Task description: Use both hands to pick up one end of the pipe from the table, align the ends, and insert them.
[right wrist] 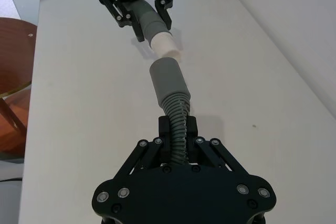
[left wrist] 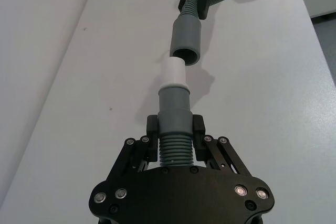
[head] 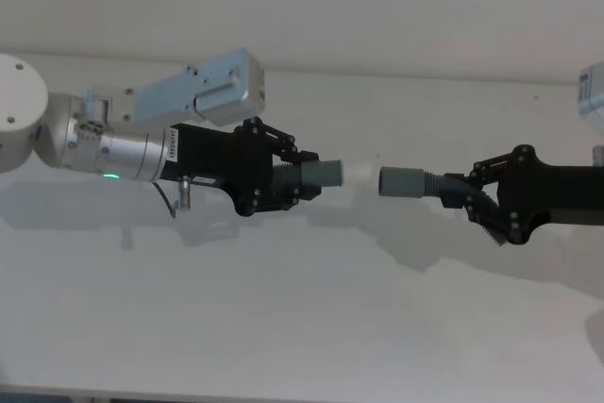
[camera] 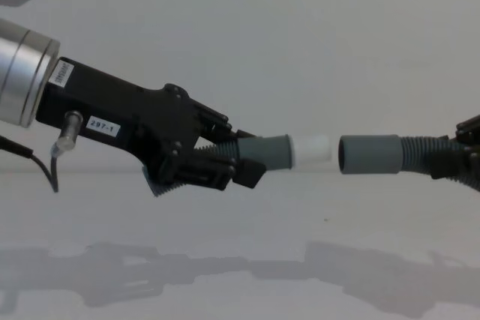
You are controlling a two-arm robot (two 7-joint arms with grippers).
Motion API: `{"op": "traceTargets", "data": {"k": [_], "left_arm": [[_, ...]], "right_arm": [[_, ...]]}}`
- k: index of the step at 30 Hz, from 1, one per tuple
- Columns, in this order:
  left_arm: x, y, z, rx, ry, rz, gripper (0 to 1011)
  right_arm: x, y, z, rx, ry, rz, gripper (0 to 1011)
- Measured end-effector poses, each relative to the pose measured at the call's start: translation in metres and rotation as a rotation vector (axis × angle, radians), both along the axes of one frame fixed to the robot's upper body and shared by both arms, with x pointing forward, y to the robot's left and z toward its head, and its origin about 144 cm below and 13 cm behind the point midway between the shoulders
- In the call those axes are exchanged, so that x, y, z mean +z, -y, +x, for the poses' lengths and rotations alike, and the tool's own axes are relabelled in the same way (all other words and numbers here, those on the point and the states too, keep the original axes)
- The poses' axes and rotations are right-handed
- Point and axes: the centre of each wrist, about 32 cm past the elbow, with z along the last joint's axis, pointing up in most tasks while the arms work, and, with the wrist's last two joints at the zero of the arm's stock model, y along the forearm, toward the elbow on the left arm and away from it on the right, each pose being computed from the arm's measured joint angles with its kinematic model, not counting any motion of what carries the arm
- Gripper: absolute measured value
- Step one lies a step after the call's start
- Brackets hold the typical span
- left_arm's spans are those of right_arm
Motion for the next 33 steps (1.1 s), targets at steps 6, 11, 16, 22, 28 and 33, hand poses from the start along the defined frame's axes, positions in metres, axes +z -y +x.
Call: {"op": "traceTargets", "data": {"k": [6,11,16,22,28,33], "left_arm": [[-0.0002,0.0011,0.0005,-0.005,-0.002,0.000,371],[-0.0003,0.0020,0.0008,-0.008,-0.003,0.001,371],[-0.0002,0.0030,0.0012,-0.011,-0.004,0.002,371],[-0.0004,0.0043,0.0019,-0.015,-0.006,0.004,371],[-0.0008,0.0059,0.0029,-0.021,-0.011,0.004,371],[-0.0018,0.0075,0.0036,-0.026,-0.017,0.004,371]], "right_arm": [[0.0006,0.0002,0.0015,0.000,0.002,0.000,162],[0.0008,0.0000,0.0026,0.002,0.002,-0.002,162],[0.0013,-0.0002,0.0037,0.007,0.006,-0.005,162],[0.0017,-0.0003,0.0045,0.012,0.007,-0.007,162],[0.0019,-0.0002,0.0051,0.015,0.009,-0.006,162],[0.0021,-0.0001,0.0056,0.016,0.009,-0.005,162]]}}
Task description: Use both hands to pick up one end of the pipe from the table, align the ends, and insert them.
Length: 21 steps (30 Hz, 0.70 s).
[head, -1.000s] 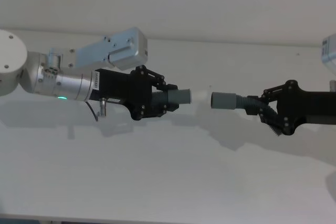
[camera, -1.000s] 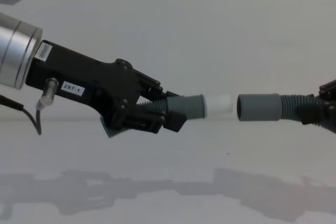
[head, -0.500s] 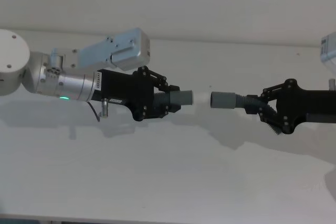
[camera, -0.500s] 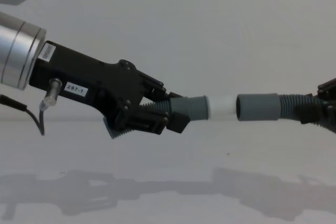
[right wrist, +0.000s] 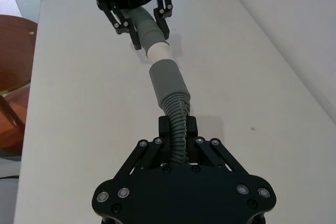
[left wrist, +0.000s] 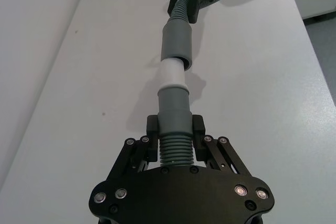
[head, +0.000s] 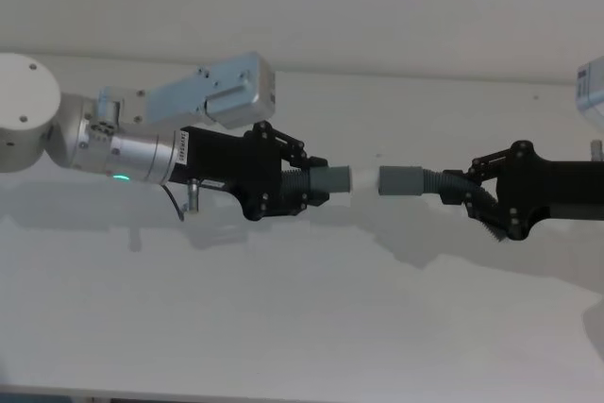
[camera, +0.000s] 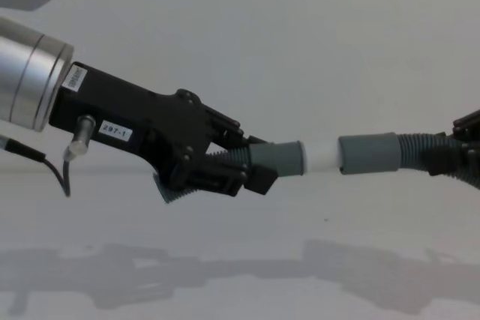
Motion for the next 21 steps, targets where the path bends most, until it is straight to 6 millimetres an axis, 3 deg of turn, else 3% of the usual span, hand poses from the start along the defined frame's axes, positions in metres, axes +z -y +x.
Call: {"op": "traceTargets", "data": {"k": [21], "left_arm": [[-0.0005,0.0036,0.0019,-0.011,-0.013,-0.014,371]], "right_arm": [[-0.0005,-0.0001,0.0034,-0.001,-0.002,0.012,162]]}}
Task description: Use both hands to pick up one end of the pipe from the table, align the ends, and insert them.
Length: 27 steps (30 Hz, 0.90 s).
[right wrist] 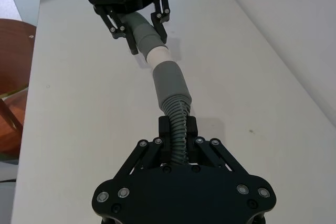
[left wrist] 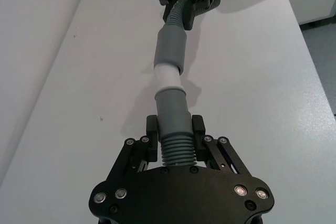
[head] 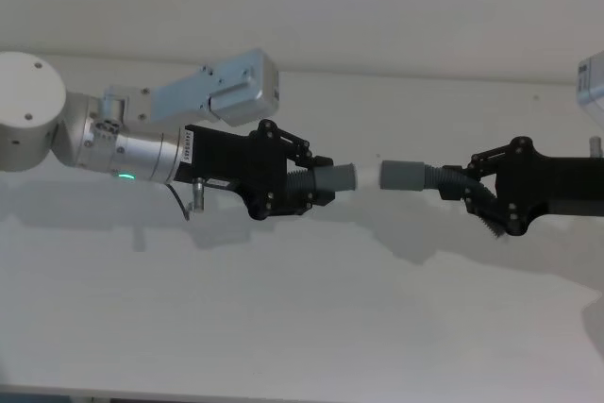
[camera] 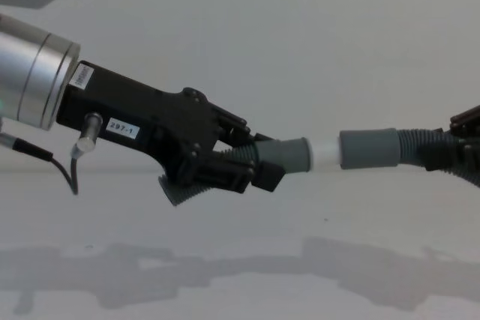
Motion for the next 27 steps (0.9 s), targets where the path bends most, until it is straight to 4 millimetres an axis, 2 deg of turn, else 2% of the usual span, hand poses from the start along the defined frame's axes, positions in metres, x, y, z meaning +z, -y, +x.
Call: {"op": "traceTargets", "data": {"k": [27], "left_arm": [[0.0036,0.0016,-0.0032,-0.020,0.010,-0.020,371]], "right_arm": [[0.0008,-0.0009,0.0019,0.013,0.007,0.009,162]]}}
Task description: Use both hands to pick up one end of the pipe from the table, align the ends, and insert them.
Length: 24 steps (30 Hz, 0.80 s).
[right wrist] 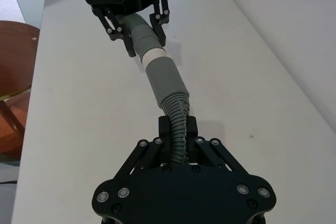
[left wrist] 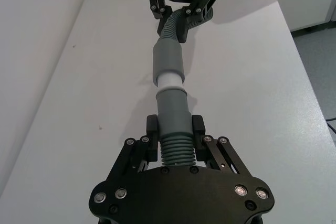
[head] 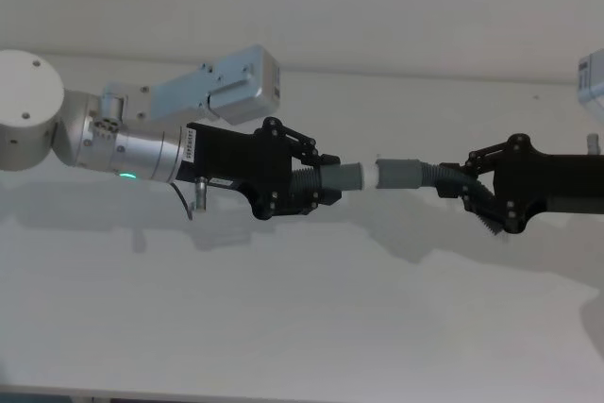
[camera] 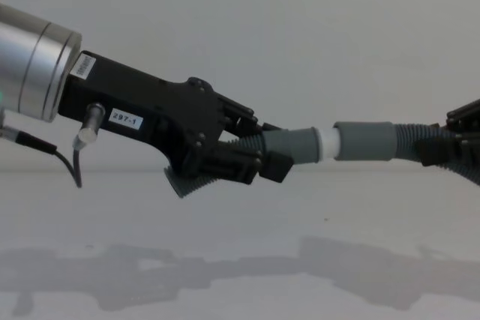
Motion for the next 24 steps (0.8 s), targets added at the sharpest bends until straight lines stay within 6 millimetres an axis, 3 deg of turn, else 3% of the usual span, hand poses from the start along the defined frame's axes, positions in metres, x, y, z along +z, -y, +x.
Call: {"op": "traceTargets", "data": {"k": [24], "left_arm": [[0.0006,0.0000,-0.0009,0.001,0.002,-0.002,371]], "right_arm": [[0.0004,0.0000,0.0000,0.009,0.002,0.001,162]]}}
